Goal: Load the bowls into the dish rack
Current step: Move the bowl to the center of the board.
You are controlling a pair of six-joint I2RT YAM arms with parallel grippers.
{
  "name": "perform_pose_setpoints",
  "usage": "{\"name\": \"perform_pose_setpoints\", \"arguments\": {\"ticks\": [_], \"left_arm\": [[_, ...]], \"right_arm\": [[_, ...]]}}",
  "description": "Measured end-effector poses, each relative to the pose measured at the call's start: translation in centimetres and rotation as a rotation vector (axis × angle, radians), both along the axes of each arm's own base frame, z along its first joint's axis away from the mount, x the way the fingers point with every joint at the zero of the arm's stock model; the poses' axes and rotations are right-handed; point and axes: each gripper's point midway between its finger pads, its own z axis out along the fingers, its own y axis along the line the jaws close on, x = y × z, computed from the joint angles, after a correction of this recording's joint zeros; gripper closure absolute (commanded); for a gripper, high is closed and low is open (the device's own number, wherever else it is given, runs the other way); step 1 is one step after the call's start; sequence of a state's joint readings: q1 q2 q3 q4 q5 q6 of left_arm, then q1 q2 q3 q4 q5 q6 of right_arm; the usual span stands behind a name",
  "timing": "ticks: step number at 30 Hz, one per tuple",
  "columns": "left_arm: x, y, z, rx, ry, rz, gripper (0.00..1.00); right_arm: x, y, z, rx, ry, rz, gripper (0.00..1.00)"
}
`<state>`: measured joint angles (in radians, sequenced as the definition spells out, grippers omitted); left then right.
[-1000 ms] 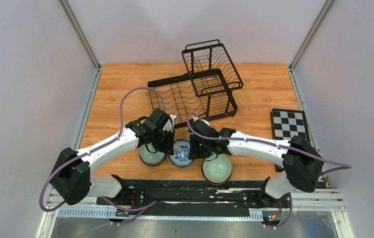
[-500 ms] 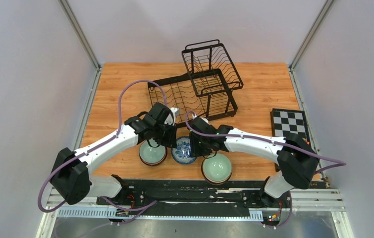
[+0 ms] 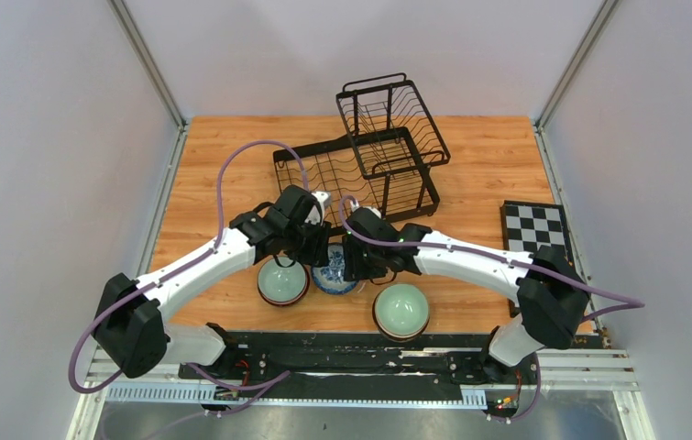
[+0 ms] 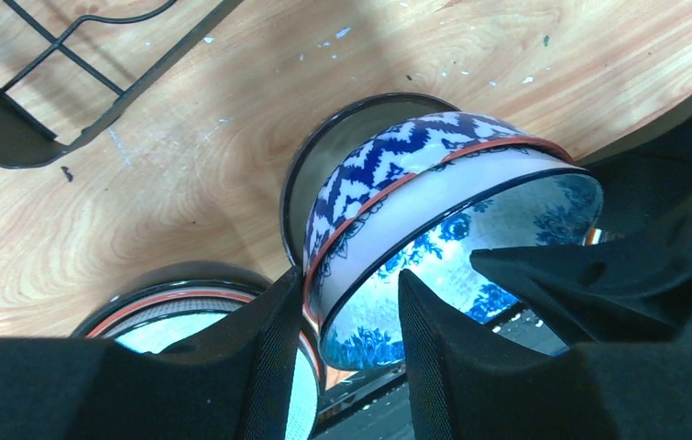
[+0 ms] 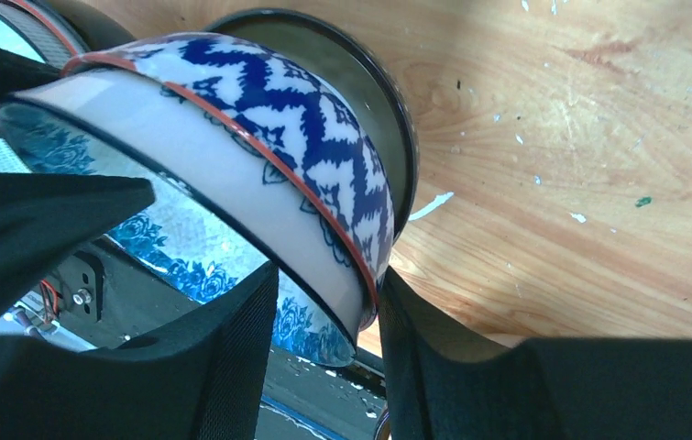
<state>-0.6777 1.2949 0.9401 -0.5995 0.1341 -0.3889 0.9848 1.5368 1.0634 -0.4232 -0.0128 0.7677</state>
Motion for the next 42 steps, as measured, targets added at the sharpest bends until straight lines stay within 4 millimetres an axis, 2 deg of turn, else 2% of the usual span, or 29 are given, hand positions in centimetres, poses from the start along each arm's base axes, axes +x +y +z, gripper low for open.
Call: {"name": "perform_pose_setpoints", "arguments": {"ticks": [6, 17, 25, 28, 32, 38, 42], "left_arm": [[0.4, 0.5, -0.3, 0.034, -0.012, 0.009, 0.54], [0.6, 0.4, -0.5, 0.05, -0.015, 0.005, 0.53], [1.2, 0.5, 0.3, 0.062, -0.044, 0.014, 0.45], [2.0, 0.9, 1.1, 0.089, -0.081, 0.032, 0.42], [3.1, 1.5, 2.3, 0.124, -0.133, 0.064, 0.37], [5.4, 3.0, 4.7, 0.155, -0.203, 0.133, 0.29], [7.5, 4.6, 6.7, 0.164, -0.261, 0.206, 0.2]], "right_arm": [[0.9, 0.4, 1.1, 0.004, -0.04, 0.0, 0.52], [1.9, -0.1, 1.2, -0.017, -0.076, -0.022, 0.51], [2.5, -0.3, 1.5, -0.026, -0.105, -0.027, 0.47], [3.0, -0.4, 2.6, -0.021, -0.144, -0.032, 0.46], [3.7, -1.4, 4.8, -0.008, -0.221, -0.051, 0.43], [5.0, -3.9, 9.2, 0.007, -0.363, -0.098, 0.34], [5.8, -5.8, 10.8, -0.002, -0.42, -0.13, 0.29]]}}
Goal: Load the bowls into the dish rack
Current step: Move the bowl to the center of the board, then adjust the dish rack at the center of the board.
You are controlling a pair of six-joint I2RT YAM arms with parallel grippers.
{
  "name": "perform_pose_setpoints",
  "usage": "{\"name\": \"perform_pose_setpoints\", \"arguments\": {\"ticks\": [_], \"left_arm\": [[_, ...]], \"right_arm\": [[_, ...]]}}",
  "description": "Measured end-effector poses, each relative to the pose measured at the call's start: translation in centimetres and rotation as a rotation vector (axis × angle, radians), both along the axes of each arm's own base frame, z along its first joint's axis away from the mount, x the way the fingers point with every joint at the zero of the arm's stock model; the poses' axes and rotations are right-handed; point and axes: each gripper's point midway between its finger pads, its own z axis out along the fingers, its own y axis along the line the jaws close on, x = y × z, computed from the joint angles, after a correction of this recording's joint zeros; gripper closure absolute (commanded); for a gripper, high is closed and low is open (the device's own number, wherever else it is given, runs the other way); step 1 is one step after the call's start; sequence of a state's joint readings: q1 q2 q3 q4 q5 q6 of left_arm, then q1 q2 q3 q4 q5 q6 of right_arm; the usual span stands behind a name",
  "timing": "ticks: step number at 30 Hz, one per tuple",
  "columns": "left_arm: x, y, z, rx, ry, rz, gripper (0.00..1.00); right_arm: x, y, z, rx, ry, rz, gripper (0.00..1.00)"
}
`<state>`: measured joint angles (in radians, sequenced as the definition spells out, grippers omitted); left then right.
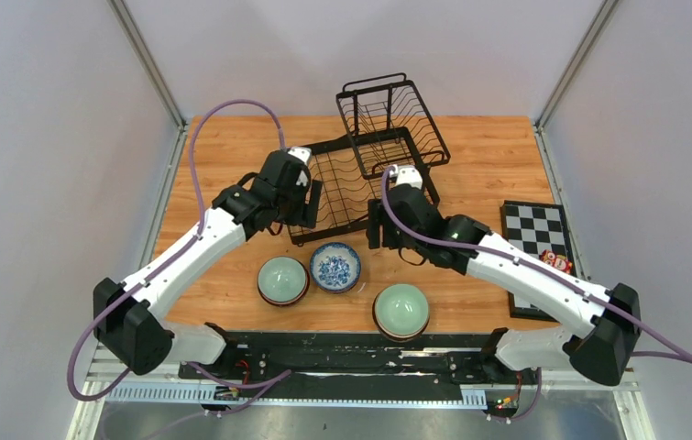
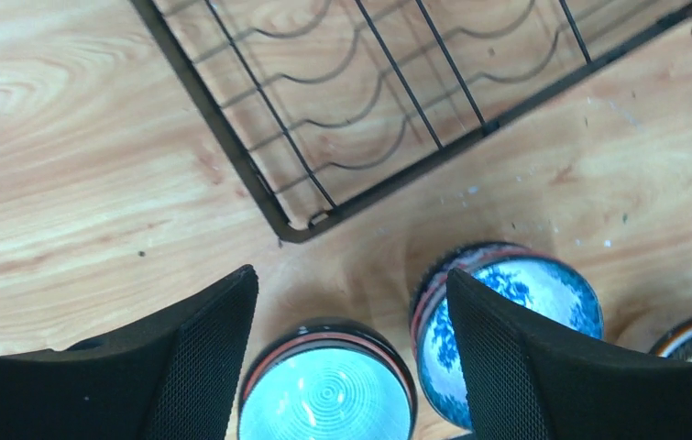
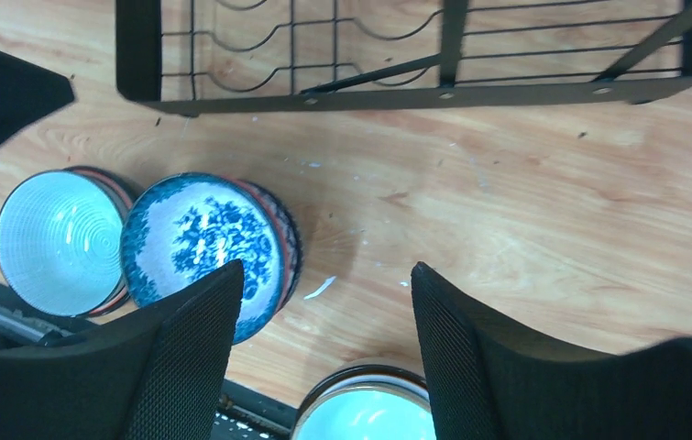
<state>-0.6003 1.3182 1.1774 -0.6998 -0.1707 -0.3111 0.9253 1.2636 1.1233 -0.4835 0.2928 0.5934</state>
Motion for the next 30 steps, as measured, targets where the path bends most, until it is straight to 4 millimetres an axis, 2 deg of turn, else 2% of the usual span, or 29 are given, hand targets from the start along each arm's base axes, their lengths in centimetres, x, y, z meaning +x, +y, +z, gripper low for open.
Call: {"name": "perform_pose_setpoints", "arguments": {"ticks": [4, 8, 13, 21, 26, 28, 30], "left_arm": [[2.3, 1.7, 1.8, 0.006, -0.067, 0.082, 0.15], [5.2, 3.7, 2.0, 0.018, -0.09, 0.179, 0.15], [8.7, 5.3, -1.1, 0.06, -0.029, 0.255, 0.17], [12.2, 6.4, -6.4, 0.114, 0.082, 0.303, 0.24], [12.8, 7.0, -9.5, 0.128, 0.151, 0.33, 0.38], [12.7, 6.8, -10.5, 0.123, 0.176, 0.331, 0.48], [12.6, 6.5, -11.1, 0.112, 0.194, 0.328, 0.63]], "right_arm": [[1.3, -2.4, 1.3, -0.005, -0.039, -0.048, 0.26], [2.2, -4.2, 2.3, -0.002, -0.064, -0.087, 0.25], [2.9, -5.8, 2.9, 0.005, -0.074, -0.113, 0.25], [2.8, -7.9, 2.8, 0.021, -0.065, -0.134, 0.25], [2.7, -8.7, 2.4, 0.025, -0.055, -0.138, 0.26], [2.7, -8.9, 2.2, 0.027, -0.046, -0.142, 0.28], [2.9, -9.3, 1.8, 0.025, -0.036, -0.15, 0.33]]}}
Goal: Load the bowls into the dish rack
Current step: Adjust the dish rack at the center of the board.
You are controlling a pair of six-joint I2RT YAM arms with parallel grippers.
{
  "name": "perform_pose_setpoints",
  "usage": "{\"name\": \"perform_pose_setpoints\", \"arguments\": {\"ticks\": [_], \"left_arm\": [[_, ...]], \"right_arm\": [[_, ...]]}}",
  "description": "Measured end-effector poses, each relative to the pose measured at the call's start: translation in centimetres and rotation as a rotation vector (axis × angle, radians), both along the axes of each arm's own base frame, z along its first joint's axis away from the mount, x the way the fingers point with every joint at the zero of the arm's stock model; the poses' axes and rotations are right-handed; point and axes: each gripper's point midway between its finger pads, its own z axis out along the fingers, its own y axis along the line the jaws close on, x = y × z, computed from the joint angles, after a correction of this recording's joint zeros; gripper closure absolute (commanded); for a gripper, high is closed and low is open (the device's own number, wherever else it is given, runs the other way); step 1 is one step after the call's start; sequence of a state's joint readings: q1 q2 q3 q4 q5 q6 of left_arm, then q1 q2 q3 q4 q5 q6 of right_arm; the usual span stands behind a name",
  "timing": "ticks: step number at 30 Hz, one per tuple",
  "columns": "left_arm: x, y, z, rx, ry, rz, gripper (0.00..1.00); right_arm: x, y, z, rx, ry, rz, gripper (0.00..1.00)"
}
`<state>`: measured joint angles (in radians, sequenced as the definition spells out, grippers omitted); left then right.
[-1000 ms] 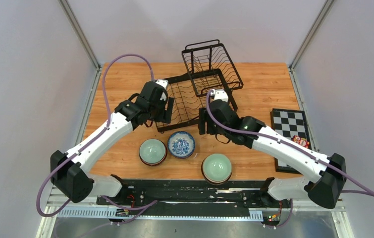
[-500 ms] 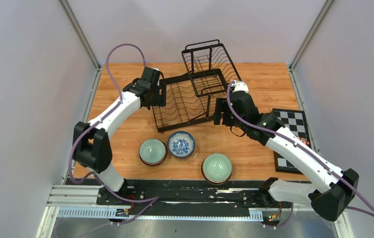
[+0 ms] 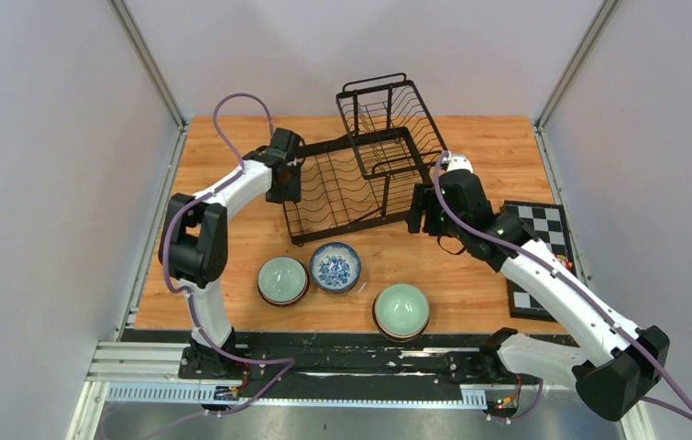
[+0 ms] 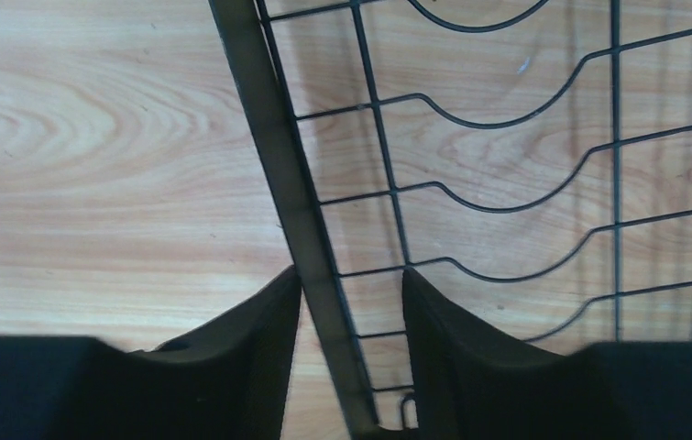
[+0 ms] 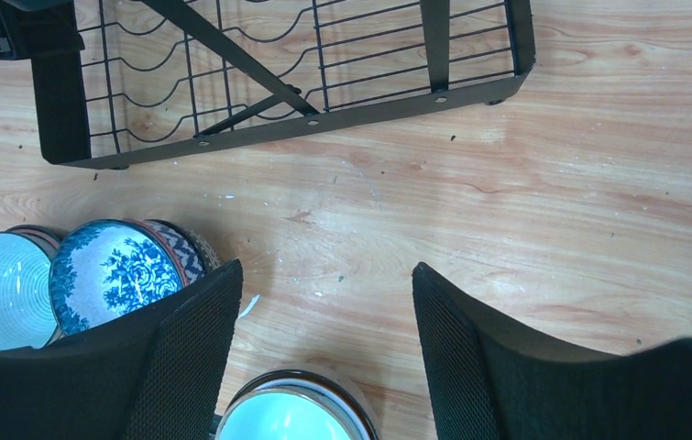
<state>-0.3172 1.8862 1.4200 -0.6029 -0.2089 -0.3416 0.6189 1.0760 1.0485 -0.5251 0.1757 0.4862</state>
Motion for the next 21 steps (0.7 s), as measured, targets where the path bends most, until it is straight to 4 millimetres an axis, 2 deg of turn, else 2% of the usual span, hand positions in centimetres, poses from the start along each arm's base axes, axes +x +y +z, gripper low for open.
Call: {"name": "perform_pose_setpoints", "arguments": {"ticks": [4, 8, 15, 21], "left_arm": [[-0.1, -0.2, -0.2, -0.021, 0.008, 0.004, 0.99], [0.2, -0.4, -0.5, -0.072, 0.002, 0.037, 1.0], [0.4, -1.8, -0.5, -0.191, -0.039, 0.066, 1.0], [0.5, -4.0, -0.2, -0.341, -0.069, 0.094, 1.0]], "right_arm": [[0.4, -0.5, -0.5, 0.002, 0.017, -0.016, 0.46], [1.1, -0.6, -1.0, 0.009, 0.034, -0.027, 0.6], [2.4, -0.8, -2.7, 0.032, 0.071, -0.065, 0.96], [3.5, -1.4, -5.8, 0.069, 0.132, -0.136, 0.97]]}}
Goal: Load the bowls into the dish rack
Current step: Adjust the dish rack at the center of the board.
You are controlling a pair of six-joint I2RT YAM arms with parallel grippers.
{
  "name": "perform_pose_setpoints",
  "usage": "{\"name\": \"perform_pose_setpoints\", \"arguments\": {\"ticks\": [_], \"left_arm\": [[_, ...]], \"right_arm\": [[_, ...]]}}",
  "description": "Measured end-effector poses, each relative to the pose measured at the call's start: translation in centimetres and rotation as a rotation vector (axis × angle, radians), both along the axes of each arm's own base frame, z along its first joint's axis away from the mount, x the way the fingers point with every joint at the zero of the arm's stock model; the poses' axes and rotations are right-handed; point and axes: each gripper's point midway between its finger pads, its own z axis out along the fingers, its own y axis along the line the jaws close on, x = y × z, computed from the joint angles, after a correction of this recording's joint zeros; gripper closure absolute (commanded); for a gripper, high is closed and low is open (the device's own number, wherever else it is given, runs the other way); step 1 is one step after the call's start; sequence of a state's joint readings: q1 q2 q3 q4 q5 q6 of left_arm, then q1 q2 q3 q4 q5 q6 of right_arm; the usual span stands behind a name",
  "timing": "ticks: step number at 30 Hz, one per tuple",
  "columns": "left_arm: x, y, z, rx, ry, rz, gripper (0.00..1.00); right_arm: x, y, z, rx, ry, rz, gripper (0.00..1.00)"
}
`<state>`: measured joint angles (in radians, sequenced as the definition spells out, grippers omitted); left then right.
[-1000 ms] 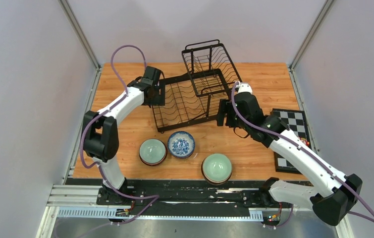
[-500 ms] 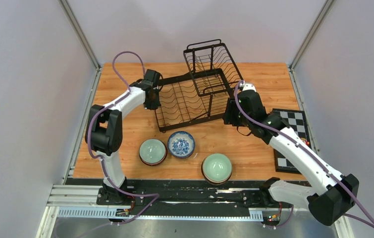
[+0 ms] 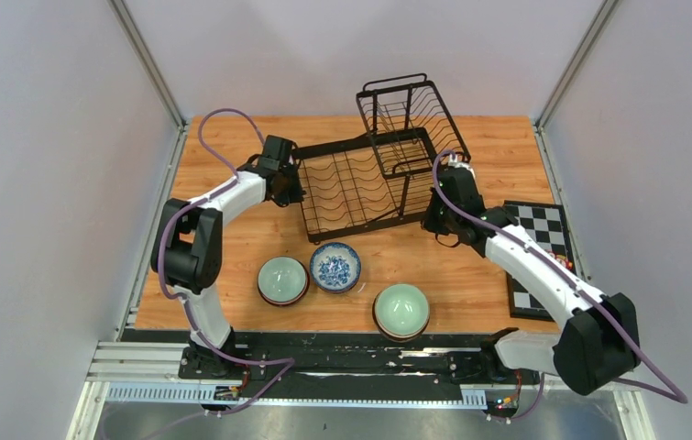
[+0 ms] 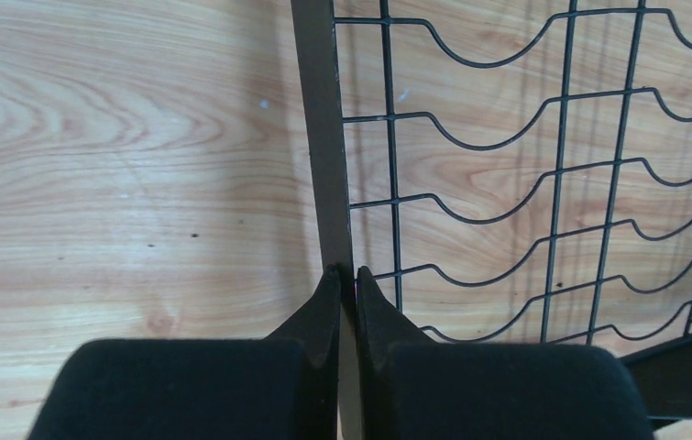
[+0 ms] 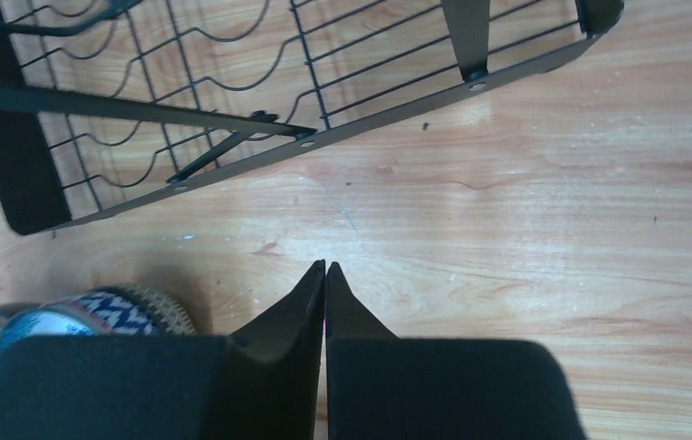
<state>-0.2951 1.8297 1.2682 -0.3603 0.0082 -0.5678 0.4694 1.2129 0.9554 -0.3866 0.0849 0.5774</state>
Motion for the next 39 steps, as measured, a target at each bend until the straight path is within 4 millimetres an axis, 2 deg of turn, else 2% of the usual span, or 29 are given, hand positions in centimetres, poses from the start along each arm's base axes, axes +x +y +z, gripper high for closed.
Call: {"name": "perform_pose_setpoints", "arguments": {"ticks": [9, 13, 21, 25, 39], "left_arm": [[-0.1, -2.9, 0.1, -0.081, -0.005, -0.023, 1.0], [-0.1, -3.9, 0.2, -0.105, -0.006, -0.035, 1.0], [-0.2, -5.4, 0.3, -0.124, -0.005, -0.066, 1.0], [-0.4, -5.8, 0.3, -0.125, -0.005, -0.075, 1.0], [-1.8, -8.2, 0.3, -0.088, -0.021, -0.107, 1.0]], "right_arm": [[1.2, -2.0, -5.8, 0.053, 0.114, -0.145, 0.97], [2.0, -2.8, -7.3, 0.079, 0.133, -0.206, 0.97], [4.1, -3.3, -9.3, 0.127, 0.15, -0.256, 0.97], [4.8, -3.4, -10.1, 0.148, 0.157, -0.262, 0.97], [8.4, -4.4, -9.9, 0.225, 0.082, -0.273, 0.97]]}}
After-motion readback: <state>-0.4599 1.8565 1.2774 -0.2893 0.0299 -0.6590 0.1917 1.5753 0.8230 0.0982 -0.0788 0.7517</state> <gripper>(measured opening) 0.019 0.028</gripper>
